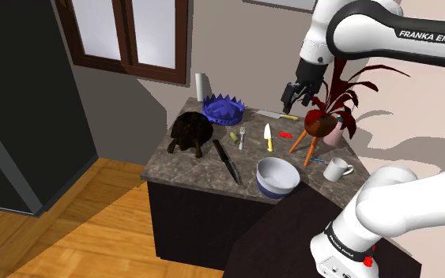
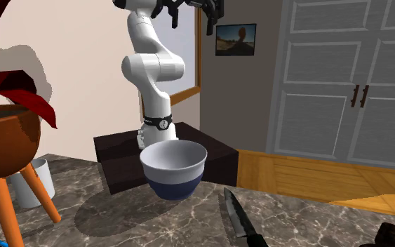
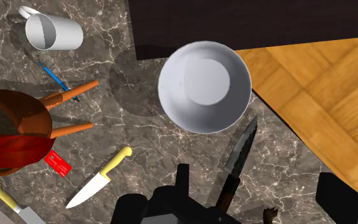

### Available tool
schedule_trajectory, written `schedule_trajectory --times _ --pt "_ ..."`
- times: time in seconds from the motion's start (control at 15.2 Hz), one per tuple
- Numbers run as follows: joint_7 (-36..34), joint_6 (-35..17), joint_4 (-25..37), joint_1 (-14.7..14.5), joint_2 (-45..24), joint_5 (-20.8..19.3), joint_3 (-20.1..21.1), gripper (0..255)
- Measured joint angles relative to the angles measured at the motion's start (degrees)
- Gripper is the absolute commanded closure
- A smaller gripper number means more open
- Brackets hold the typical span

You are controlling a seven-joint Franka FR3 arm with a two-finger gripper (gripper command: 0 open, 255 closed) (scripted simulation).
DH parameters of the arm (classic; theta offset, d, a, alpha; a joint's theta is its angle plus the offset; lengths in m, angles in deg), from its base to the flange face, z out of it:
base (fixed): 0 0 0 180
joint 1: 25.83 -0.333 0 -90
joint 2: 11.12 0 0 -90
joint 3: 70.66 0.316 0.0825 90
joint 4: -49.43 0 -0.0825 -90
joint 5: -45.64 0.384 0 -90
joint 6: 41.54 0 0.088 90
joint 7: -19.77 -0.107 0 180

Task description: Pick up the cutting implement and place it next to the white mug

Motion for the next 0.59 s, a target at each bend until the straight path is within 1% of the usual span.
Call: schedule_trajectory --times 0.07,0.2,0.4,0.59 --pt "0.0 0.0 0.0 0.0 0.0 0.0 0.0 0" --pt "0.1 -2.4 -1.4 0.1 -1.1 -0.1 -0.4 0" --pt "0.0 -7.7 -3.4 0.2 -4.4 0.1 -0.9 0" --pt "-0.5 -14.3 -6.3 0.1 -8.2 0.3 -1.3 0"
